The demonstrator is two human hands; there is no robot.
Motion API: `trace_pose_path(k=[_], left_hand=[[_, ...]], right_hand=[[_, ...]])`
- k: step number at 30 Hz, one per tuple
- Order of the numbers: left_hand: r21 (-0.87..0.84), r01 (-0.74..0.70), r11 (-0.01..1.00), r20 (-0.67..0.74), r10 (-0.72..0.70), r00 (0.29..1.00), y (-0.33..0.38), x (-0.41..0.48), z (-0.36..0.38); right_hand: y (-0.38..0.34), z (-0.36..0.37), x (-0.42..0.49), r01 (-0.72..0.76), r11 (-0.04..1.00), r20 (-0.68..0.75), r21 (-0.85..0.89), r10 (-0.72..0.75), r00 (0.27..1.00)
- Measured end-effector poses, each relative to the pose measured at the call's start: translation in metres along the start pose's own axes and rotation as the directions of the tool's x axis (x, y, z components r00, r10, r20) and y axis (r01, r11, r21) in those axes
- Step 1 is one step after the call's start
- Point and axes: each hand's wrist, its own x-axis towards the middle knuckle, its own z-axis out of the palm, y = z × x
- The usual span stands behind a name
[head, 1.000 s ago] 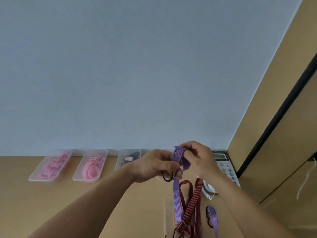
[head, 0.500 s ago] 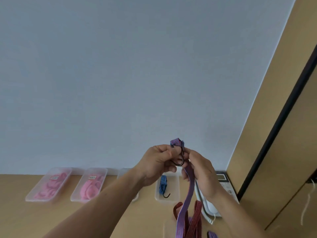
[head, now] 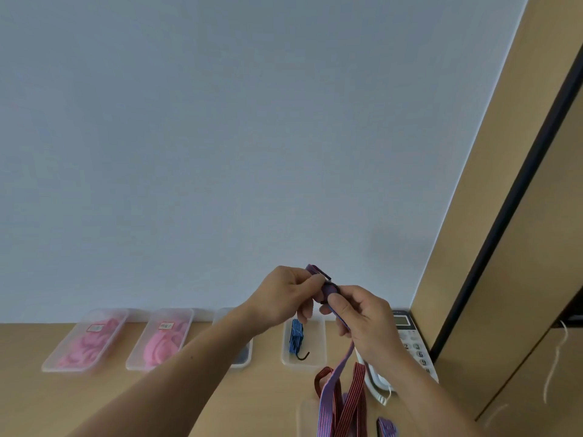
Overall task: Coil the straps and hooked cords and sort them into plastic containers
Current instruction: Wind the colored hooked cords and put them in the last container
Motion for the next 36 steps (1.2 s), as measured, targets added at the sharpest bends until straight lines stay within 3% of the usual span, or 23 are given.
trace_pose_path(k=[5,11,21,26,30,33,36], left_hand=[[0.005,-0.016,1.0,-0.158,0.017,0.987,-0.01,0.002,0.0],[-0.248,-0.097,0.964,-0.029,0.093,0.995,-0.008,-0.001,0.004],[-0.068,-0.152,0.986,0.037,0.154,0.987,0.005,0.01,-0.014],[-0.11,-0.159,0.981,-0.096,0.148,0.984,0.001,0.018,-0.008],[-0.22,-0.166,0.961,-0.063,0.156,0.986,-0.004,0.018,-0.004],[-0.164,-0.194,0.967,-0.097,0.18,0.979,-0.008,0.018,0.001],[0.001,-0.223,0.975,-0.136,0.221,0.966,-0.01,0.018,0.003]], right_hand=[[0.001,0.005,-0.004,-0.042,0.99,-0.07,0.133,0.052,0.996],[0.004,0.01,-0.005,-0.095,0.972,-0.081,0.215,0.115,0.99],[0.002,0.0,0.003,-0.138,0.981,0.065,0.134,0.13,0.989],[0.001,0.01,0.01,-0.083,0.992,-0.038,0.091,0.087,0.996],[0.004,0.011,0.01,-0.091,0.994,-0.079,0.064,0.096,0.992],[0.007,0.013,0.01,-0.152,0.987,-0.12,0.052,0.157,0.98],[0.009,0.013,0.009,-0.217,0.976,-0.115,0.012,0.217,0.969]])
